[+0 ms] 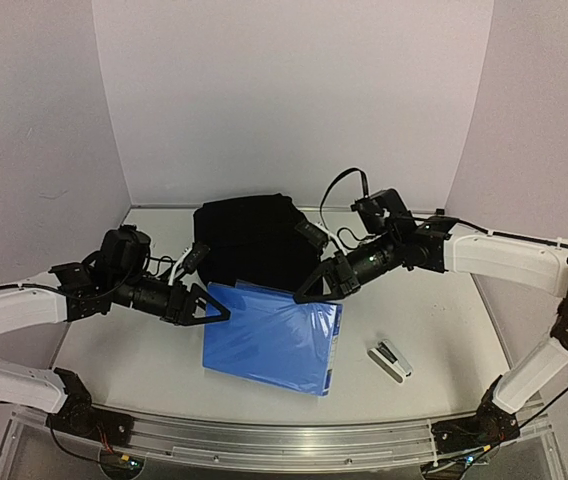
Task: Pack the student bag
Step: Pick up the files from the center of the board.
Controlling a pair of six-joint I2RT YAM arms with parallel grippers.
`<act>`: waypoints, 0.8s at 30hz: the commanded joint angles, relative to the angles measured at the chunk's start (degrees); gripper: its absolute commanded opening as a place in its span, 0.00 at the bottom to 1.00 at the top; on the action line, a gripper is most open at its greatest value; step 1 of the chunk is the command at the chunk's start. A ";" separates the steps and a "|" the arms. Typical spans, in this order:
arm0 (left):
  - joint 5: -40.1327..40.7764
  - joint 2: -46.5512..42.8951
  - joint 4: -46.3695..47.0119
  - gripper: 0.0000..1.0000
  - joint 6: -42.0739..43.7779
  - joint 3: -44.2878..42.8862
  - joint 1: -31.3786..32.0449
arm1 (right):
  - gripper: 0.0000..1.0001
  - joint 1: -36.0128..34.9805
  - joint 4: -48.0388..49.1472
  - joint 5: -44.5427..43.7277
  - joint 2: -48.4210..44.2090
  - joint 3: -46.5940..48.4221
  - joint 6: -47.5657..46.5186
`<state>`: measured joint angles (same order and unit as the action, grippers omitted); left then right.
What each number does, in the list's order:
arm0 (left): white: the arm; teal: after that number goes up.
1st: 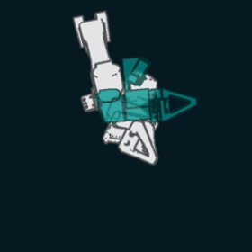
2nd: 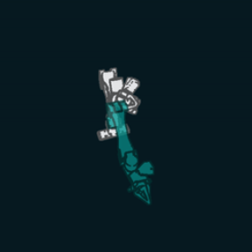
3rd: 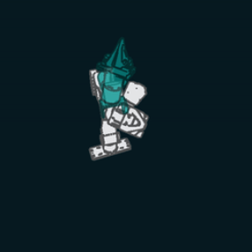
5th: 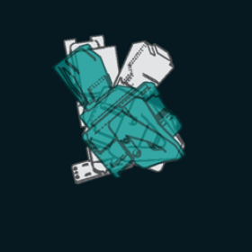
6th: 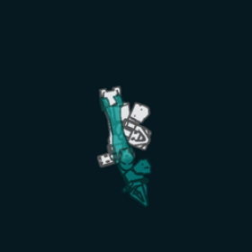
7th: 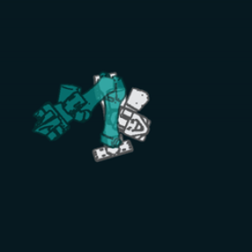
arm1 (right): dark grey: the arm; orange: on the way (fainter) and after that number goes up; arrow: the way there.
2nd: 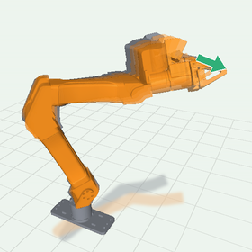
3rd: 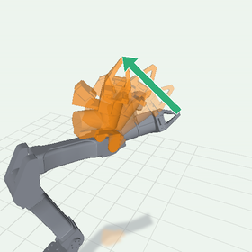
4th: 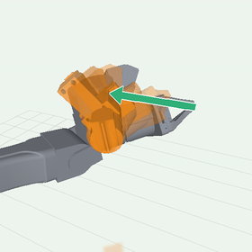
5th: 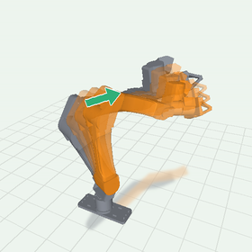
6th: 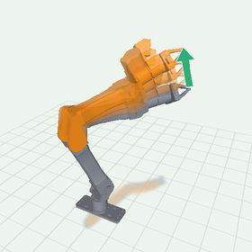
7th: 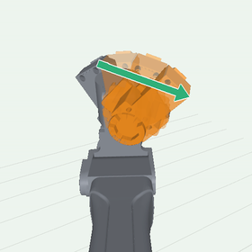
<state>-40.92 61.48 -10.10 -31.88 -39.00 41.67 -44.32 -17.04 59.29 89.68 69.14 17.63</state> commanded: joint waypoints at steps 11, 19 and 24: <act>-2.12 0.12 7.93 0.09 -2.22 -0.67 -0.45 | 0.00 3.20 4.90 -2.50 -2.26 0.60 0.99; -0.79 -2.30 12.41 0.00 -4.67 -0.03 -0.70 | 0.48 5.90 13.86 -11.11 -2.47 -1.28 7.86; 0.96 -3.75 18.47 0.00 -7.08 0.99 -0.80 | 0.91 7.97 18.14 -19.78 -7.46 -4.29 11.11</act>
<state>-41.60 60.15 0.10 -36.62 -38.18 41.24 -37.74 -5.80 48.18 87.81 67.01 25.55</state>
